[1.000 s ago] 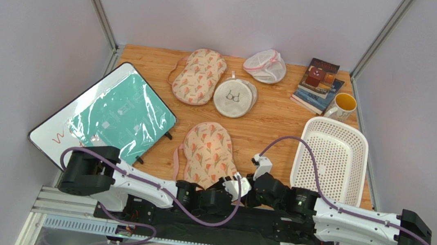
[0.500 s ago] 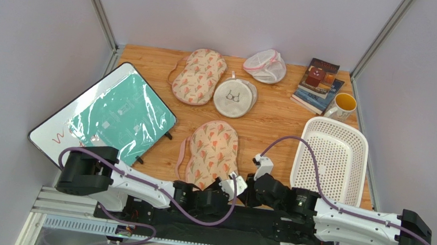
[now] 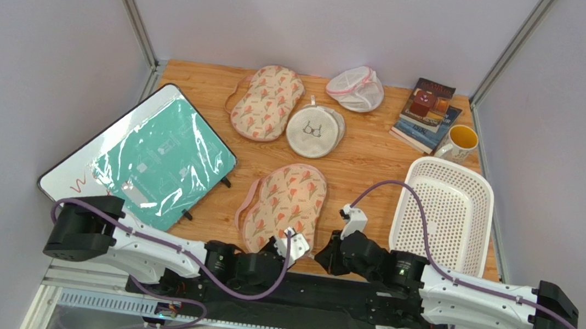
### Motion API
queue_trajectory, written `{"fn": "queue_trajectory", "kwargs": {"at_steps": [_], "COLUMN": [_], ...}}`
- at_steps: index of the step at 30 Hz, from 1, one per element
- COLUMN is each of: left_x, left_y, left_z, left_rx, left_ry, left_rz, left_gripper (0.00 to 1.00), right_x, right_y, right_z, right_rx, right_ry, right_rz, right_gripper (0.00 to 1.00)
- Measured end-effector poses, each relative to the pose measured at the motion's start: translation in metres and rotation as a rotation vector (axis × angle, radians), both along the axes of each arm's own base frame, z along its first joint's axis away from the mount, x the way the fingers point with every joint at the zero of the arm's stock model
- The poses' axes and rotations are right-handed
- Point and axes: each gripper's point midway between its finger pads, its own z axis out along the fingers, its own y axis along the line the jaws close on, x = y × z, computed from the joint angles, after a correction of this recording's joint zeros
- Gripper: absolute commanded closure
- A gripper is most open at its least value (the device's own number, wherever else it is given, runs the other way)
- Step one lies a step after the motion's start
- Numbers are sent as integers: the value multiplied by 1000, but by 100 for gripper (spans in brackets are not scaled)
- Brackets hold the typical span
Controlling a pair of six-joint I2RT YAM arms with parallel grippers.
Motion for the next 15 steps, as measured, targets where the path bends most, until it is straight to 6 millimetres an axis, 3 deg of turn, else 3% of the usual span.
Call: {"fn": "queue_trajectory", "kwargs": {"at_steps": [6, 15], "left_x": [-1, -1], "left_y": [11, 38], "left_z": [6, 8], "left_rx": [-31, -13], "left_ry": [8, 9], "left_rz": [1, 5], "left_gripper": [100, 100], "right_x": [4, 11], "right_y": [-2, -22], "right_z": [-1, -19], "right_rx": [-10, -119], "right_ry": [-2, -4], "right_rz": [-15, -51], "right_gripper": [100, 100]}}
